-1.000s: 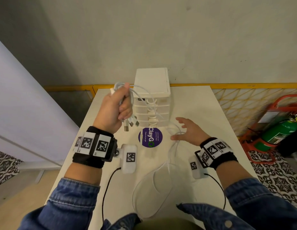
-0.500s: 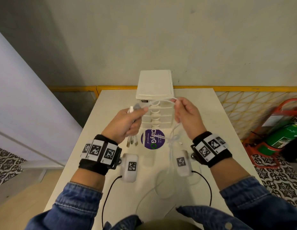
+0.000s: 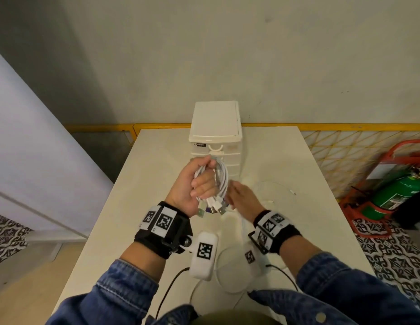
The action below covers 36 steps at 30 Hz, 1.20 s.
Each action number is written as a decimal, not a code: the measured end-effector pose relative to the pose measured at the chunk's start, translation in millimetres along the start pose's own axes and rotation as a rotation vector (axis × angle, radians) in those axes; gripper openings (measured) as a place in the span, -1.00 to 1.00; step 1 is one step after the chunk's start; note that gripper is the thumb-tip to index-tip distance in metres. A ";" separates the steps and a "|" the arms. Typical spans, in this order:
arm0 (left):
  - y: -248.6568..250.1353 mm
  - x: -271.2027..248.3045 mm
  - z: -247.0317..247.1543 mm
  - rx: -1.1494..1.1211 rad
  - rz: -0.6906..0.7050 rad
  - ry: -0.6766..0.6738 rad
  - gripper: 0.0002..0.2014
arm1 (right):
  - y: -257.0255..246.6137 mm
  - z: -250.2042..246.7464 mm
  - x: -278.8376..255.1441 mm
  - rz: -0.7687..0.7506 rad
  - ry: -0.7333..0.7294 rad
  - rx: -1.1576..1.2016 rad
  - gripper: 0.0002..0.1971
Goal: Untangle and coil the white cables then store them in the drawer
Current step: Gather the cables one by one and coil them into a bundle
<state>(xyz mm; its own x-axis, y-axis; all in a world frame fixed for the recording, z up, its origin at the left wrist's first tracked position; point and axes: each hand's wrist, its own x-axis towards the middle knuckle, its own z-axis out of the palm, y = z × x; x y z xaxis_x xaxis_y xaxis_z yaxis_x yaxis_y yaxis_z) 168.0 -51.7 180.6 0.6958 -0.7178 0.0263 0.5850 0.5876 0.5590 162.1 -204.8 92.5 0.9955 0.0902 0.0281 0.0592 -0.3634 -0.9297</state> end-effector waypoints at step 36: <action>6.1 -13.1 -21.7 1.047 0.054 0.499 -0.75 | -22.0 -30.5 0.2 -0.238 -0.007 -0.146 -0.62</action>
<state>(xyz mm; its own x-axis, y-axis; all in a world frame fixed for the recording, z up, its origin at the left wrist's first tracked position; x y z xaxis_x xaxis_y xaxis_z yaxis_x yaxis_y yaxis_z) 171.5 -30.7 165.6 0.9327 -0.3369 -0.1284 0.0810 -0.1514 0.9851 163.3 -225.1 124.1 0.9517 0.1956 0.2367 0.3023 -0.4605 -0.8346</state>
